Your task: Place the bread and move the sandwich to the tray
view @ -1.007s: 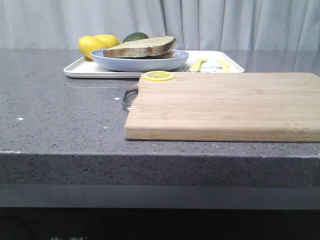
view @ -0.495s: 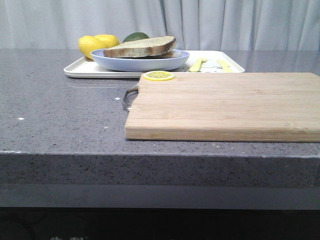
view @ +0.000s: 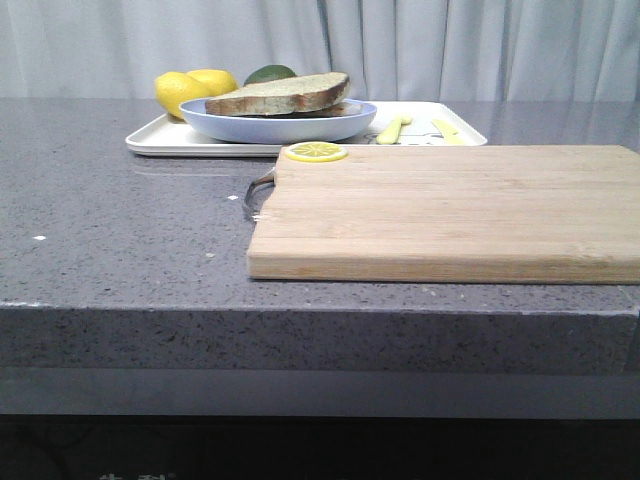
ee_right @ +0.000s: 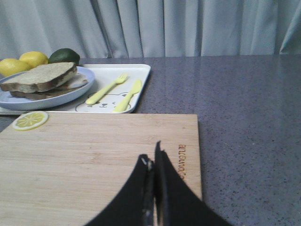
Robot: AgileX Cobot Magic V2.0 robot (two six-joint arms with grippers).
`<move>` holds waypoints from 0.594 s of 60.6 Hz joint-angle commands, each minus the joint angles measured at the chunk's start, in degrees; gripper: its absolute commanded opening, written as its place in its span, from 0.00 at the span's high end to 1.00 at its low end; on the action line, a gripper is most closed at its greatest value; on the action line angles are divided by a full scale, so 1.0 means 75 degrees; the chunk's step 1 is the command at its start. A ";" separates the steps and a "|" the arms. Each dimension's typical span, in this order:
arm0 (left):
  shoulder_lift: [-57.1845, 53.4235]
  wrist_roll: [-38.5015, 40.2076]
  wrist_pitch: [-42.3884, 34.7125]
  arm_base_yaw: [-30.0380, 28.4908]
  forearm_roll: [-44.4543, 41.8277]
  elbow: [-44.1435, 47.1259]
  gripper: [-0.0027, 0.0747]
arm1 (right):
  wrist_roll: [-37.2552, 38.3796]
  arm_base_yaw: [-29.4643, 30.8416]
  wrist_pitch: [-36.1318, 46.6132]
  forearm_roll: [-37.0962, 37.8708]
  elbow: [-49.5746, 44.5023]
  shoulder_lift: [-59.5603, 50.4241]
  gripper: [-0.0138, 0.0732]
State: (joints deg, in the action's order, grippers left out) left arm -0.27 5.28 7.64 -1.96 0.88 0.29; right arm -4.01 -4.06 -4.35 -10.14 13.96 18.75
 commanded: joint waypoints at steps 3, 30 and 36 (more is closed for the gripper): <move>-0.0165 0.0069 -0.0670 0.0059 0.0056 0.0005 0.99 | 0.0534 0.0173 0.1350 0.0521 -0.0417 -0.0214 0.92; -0.0165 0.0069 -0.0670 0.0059 0.0056 0.0005 0.99 | 0.0534 0.0243 -0.0071 0.0448 -0.2049 -0.2474 0.92; -0.0165 0.0069 -0.0670 0.0059 0.0056 0.0005 0.99 | 0.0534 0.0250 -0.0346 0.0390 -0.2049 -0.2706 0.92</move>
State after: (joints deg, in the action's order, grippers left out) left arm -0.27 5.28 7.64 -1.84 0.88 0.29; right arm 0.00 -2.48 -9.06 -7.24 -1.54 -0.10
